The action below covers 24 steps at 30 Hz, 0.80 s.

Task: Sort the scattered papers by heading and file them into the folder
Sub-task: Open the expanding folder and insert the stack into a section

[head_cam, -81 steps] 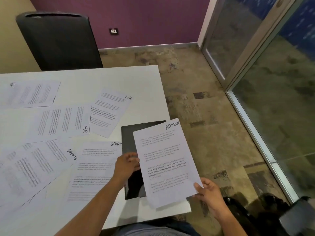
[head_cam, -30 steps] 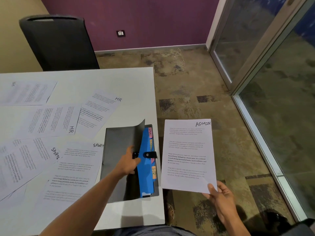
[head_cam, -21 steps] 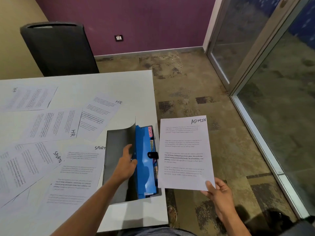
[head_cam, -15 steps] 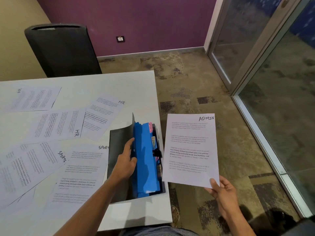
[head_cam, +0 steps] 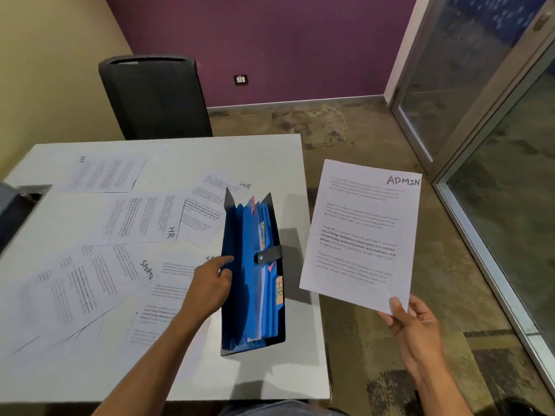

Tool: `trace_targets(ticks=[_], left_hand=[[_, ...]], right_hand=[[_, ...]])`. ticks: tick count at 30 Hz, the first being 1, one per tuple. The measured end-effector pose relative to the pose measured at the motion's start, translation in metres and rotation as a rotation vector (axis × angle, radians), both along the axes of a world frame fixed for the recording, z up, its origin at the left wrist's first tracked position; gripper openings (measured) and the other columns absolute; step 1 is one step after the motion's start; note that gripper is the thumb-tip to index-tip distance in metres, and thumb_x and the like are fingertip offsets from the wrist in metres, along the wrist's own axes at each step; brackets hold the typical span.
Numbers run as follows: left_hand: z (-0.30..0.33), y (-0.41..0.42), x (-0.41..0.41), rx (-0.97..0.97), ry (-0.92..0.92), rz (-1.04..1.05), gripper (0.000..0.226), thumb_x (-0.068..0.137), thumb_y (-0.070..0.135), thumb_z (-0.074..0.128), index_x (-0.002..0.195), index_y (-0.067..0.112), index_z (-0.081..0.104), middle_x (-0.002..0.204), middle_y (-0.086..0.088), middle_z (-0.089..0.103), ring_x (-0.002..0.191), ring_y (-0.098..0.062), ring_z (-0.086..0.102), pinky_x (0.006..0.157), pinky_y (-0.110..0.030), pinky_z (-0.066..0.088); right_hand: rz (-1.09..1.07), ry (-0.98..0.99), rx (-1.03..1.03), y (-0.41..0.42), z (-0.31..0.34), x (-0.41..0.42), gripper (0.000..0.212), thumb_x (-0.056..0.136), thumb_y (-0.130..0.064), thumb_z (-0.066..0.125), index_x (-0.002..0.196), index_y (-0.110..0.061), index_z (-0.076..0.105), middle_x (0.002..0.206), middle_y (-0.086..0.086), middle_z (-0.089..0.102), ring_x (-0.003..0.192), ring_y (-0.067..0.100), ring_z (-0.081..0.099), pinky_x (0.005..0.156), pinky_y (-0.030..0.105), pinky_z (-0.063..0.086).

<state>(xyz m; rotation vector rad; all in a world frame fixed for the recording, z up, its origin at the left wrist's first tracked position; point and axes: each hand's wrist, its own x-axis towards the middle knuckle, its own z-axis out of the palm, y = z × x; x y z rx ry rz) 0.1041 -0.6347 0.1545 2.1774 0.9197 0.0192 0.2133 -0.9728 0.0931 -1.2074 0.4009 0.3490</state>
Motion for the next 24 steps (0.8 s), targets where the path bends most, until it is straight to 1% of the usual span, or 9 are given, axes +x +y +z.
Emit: trace_targets(ticks=[3, 5, 7, 9, 11, 13, 17, 19, 24], left_hand=[[0.007, 0.002, -0.006, -0.021, -0.021, 0.058, 0.041, 0.096, 0.022, 0.056, 0.136, 0.013, 0.054, 0.142, -0.01, 0.052, 0.127, -0.027, 0.051, 0.107, -0.039, 0.039], [0.01, 0.002, -0.01, -0.033, -0.019, 0.071, 0.06, 0.088, 0.041, 0.066, 0.139, 0.014, 0.048, 0.144, -0.006, 0.049, 0.13, -0.024, 0.048, 0.106, -0.037, 0.039], [0.011, 0.004, -0.015, -0.035, -0.014, 0.07, 0.079, 0.078, 0.052, 0.074, 0.141, 0.015, 0.043, 0.144, -0.003, 0.047, 0.129, -0.021, 0.048, 0.103, -0.034, 0.04], [0.01, 0.008, -0.018, -0.027, -0.008, 0.06, 0.086, 0.074, 0.051, 0.078, 0.143, 0.016, 0.039, 0.144, -0.002, 0.045, 0.129, -0.02, 0.047, 0.102, -0.033, 0.04], [0.009, 0.013, -0.02, -0.031, -0.009, 0.046, 0.086, 0.076, 0.045, 0.078, 0.145, 0.017, 0.035, 0.147, -0.002, 0.042, 0.132, -0.02, 0.044, 0.105, -0.034, 0.038], [0.008, 0.017, -0.021, -0.039, -0.017, 0.008, 0.082, 0.08, 0.039, 0.076, 0.146, 0.018, 0.034, 0.149, -0.002, 0.039, 0.135, -0.019, 0.041, 0.107, -0.032, 0.035], [0.006, 0.023, -0.024, -0.092, -0.041, -0.036, 0.082, 0.08, 0.039, 0.076, 0.147, 0.021, 0.033, 0.151, 0.001, 0.037, 0.137, -0.017, 0.039, 0.108, -0.031, 0.034], [0.005, 0.026, -0.025, -0.107, -0.04, -0.041, 0.081, 0.081, 0.039, 0.076, 0.147, 0.023, 0.033, 0.151, 0.001, 0.037, 0.137, -0.017, 0.038, 0.109, -0.032, 0.033], [0.002, 0.031, -0.026, -0.156, -0.051, -0.073, 0.08, 0.082, 0.039, 0.075, 0.148, 0.025, 0.033, 0.152, 0.003, 0.037, 0.137, -0.016, 0.038, 0.109, -0.033, 0.035]], right_hand=[[0.042, -0.039, 0.022, 0.023, 0.006, -0.003, 0.018, 0.093, 0.002, 0.054, 0.102, -0.011, 0.063, 0.094, -0.004, 0.078, 0.083, 0.011, 0.074, 0.065, 0.023, 0.061], [0.066, -0.059, 0.036, 0.038, 0.01, -0.005, 0.019, 0.084, -0.006, 0.061, 0.102, -0.011, 0.063, 0.095, -0.004, 0.078, 0.084, 0.011, 0.074, 0.064, 0.022, 0.06], [0.087, -0.064, 0.043, 0.05, 0.011, -0.007, 0.027, 0.077, -0.012, 0.064, 0.104, -0.011, 0.063, 0.097, -0.003, 0.078, 0.085, 0.012, 0.074, 0.063, 0.022, 0.06], [0.105, -0.063, 0.041, 0.059, 0.01, -0.009, 0.037, 0.069, -0.018, 0.072, 0.104, -0.009, 0.063, 0.101, 0.001, 0.077, 0.088, 0.015, 0.074, 0.064, 0.023, 0.06], [0.121, -0.062, 0.023, 0.066, 0.011, -0.01, 0.047, 0.061, -0.025, 0.076, 0.104, -0.009, 0.063, 0.102, 0.002, 0.077, 0.089, 0.016, 0.074, 0.065, 0.023, 0.06], [0.134, -0.07, 0.011, 0.073, 0.013, -0.013, 0.041, 0.066, -0.022, 0.073, 0.104, -0.009, 0.063, 0.102, 0.002, 0.077, 0.089, 0.016, 0.074, 0.064, 0.023, 0.06], [0.135, -0.073, 0.006, 0.082, 0.013, -0.018, 0.018, 0.089, -0.003, 0.06, 0.107, -0.005, 0.061, 0.1, 0.002, 0.077, 0.086, 0.014, 0.074, 0.064, 0.022, 0.06], [0.128, -0.062, -0.008, 0.083, 0.014, -0.02, 0.017, 0.095, 0.003, 0.054, 0.11, -0.002, 0.06, 0.099, 0.002, 0.077, 0.085, 0.014, 0.074, 0.064, 0.022, 0.06], [0.088, -0.053, -0.017, 0.082, 0.015, -0.021, 0.024, 0.096, 0.002, 0.054, 0.119, -0.001, 0.059, 0.101, 0.002, 0.076, 0.086, 0.013, 0.074, 0.07, 0.024, 0.061]])
